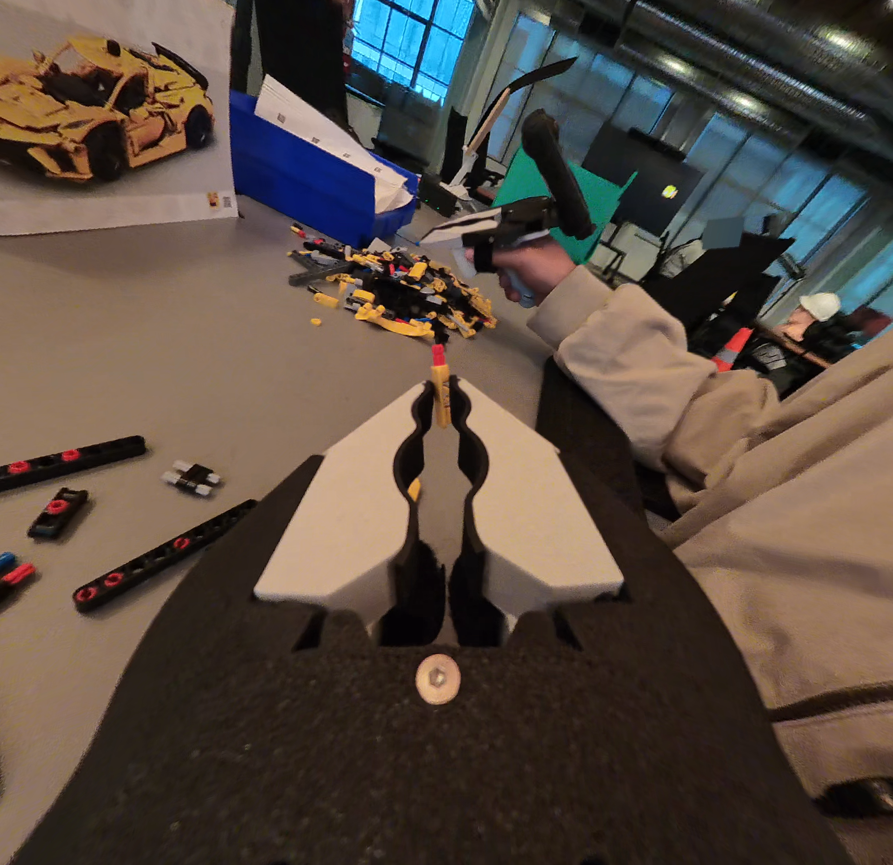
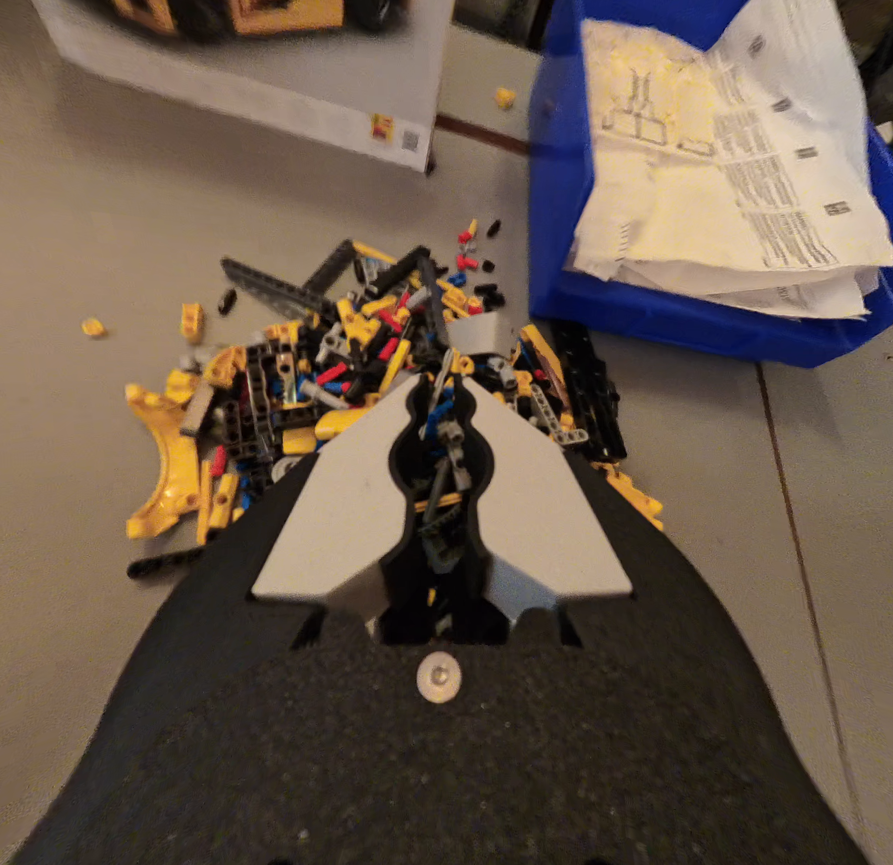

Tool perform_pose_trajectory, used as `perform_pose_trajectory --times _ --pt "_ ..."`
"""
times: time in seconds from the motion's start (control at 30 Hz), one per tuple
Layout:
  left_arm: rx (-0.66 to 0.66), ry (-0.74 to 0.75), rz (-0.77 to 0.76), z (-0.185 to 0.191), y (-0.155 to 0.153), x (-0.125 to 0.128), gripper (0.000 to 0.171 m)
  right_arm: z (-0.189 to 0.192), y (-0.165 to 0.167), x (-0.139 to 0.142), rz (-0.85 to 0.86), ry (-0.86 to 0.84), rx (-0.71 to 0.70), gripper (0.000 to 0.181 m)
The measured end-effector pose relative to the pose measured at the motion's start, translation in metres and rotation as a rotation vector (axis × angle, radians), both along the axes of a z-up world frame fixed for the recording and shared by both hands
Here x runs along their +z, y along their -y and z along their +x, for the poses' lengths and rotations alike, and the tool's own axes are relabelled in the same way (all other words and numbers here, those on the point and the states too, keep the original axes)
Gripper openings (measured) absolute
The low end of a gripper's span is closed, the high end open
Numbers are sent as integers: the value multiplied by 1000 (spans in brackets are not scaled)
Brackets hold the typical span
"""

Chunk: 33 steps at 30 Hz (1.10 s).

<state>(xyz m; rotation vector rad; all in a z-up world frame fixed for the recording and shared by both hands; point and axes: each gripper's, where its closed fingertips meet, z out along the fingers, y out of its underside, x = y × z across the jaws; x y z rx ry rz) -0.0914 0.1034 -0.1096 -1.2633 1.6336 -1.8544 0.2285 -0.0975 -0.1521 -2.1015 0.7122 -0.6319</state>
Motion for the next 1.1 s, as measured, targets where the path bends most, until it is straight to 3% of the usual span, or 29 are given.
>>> perform_pose_trajectory --times 0.07,0.17,0.23,0.3,0.4,0.47,0.53,0.6,0.8,0.97,1.03,1.1 --pt "23 2 24 1 -2 -2 6 -1 -3 10 104 -16 11 11" --pt "27 -4 31 2 -2 -3 7 -9 -9 21 120 -10 24 16" --pt "33 -3 28 2 -3 -3 6 -33 -34 32 135 8 124 17" --pt "38 -3 20 2 -4 -2 7 -89 -86 47 255 -40 355 19" --pt "32 2 8 1 -4 -1 7 -220 -164 65 540 -255 802 21" --pt "28 4 1 0 -5 0 7 -286 -192 66 664 -463 988 23" --pt "26 7 -12 -1 -5 2 7 -318 -208 56 683 -578 1051 22" --pt "22 10 -20 -2 -5 3 7 -324 -215 44 633 -588 1041 21" --pt "-5 18 -8 -4 0 3 7 -324 -215 51 699 -627 1024 4" --pt "4 52 0 -3 2 8 7 -326 -215 56 750 -697 1027 3" --pt "-13 30 1 -2 5 5 18 -330 -214 59 771 -720 1041 3" --pt "-4 31 33 -2 6 2 8 -329 -217 56 767 -717 1013 3"
